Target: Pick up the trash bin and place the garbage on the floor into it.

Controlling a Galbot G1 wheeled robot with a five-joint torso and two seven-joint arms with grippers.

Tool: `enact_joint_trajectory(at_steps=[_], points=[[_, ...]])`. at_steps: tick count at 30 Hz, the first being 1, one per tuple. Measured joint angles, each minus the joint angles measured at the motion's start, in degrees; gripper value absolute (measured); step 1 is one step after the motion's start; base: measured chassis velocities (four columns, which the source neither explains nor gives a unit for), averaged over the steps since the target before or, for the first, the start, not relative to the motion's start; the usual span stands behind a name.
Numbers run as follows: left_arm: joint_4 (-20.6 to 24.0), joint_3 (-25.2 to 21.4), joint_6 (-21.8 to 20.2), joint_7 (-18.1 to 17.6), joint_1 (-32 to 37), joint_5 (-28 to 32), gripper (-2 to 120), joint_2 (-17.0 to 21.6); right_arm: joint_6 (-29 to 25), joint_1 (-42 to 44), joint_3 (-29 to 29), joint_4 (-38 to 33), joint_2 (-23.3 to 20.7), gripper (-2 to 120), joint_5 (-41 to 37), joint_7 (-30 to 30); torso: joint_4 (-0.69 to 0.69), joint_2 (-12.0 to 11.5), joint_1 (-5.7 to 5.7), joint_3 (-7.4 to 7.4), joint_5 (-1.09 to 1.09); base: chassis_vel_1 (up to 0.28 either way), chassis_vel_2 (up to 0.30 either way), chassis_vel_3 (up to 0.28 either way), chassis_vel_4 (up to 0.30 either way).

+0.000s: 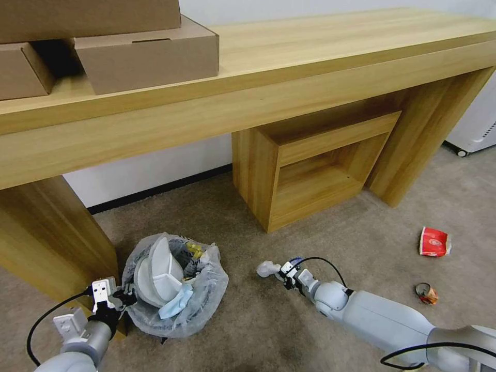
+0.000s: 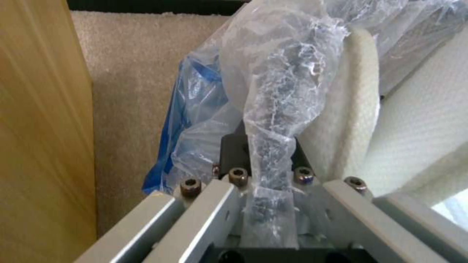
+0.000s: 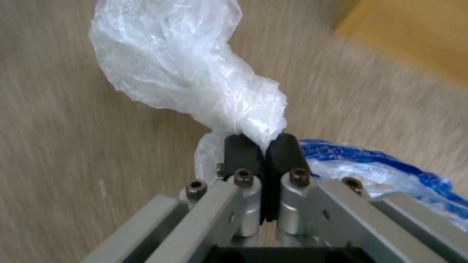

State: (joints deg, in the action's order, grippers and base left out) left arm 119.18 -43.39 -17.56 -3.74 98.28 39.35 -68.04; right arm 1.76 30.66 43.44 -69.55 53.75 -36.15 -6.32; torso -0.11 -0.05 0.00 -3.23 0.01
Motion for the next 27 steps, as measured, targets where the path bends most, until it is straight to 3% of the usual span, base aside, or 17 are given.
enact_joint_trajectory(at_steps=[3,7,10,11,13,14,20,27], points=[[-0.5,0.0,-0.2,-0.2,-0.8,0.4,0,0.5,-2.6,1.8,-7.2,-9.2,-3.8,0,-1.2,0.5,0.00,0.0,0.00,0.00,0.01,0.000,0.000,0.000,0.000],[-0.5,0.1,-0.3,-0.3,-1.0,0.6,0,0.7,-4.5,2.8,-11.3,-15.1,-6.5,0,-1.5,1.0,-0.01,0.0,0.00,0.00,-0.01,0.000,0.000,0.000,0.000],[-0.3,0.1,-0.5,-0.5,-1.0,0.8,0,1.0,-7.1,3.6,-16.5,-25.0,-10.2,0,-1.6,1.5,-0.02,0.0,0.00,0.00,-0.02,0.000,0.000,0.000,0.000],[-0.3,0.1,-0.5,-0.5,-1.0,0.8,0,1.0,-7.1,3.6,-16.5,-25.0,-10.2,0,-1.6,1.5,-0.02,0.0,0.00,0.00,-0.02,0.000,0.000,0.000,0.000],[0.6,0.0,-0.8,-0.7,-0.8,1.1,0,1.3,-9.1,2.1,-18.4,-36.6,-13.1,0,-6.0,3.7,0.00,0.0,0.00,0.01,-0.01,0.000,0.000,0.000,0.000],[0.6,0.0,-0.8,-0.7,-0.8,1.1,0,1.3,-9.1,2.1,-18.4,-36.6,-13.1,0,-6.0,3.7,0.00,0.0,0.00,0.01,-0.01,0.000,0.000,0.000,0.000],[2.3,-0.3,-1.4,-1.5,-0.5,1.5,0,1.2,-10.0,-2.4,-11.0,-47.9,-13.3,0,-14.9,6.7,0.00,0.0,0.00,0.01,-0.02,0.000,0.000,0.000,0.000],[3.5,-0.5,-1.6,-1.8,-0.1,1.7,0,1.0,-8.2,-7.6,0.6,-50.4,-11.0,0,-18.6,3.7,0.00,0.0,0.00,0.00,-0.01,0.000,0.000,0.000,0.000]])
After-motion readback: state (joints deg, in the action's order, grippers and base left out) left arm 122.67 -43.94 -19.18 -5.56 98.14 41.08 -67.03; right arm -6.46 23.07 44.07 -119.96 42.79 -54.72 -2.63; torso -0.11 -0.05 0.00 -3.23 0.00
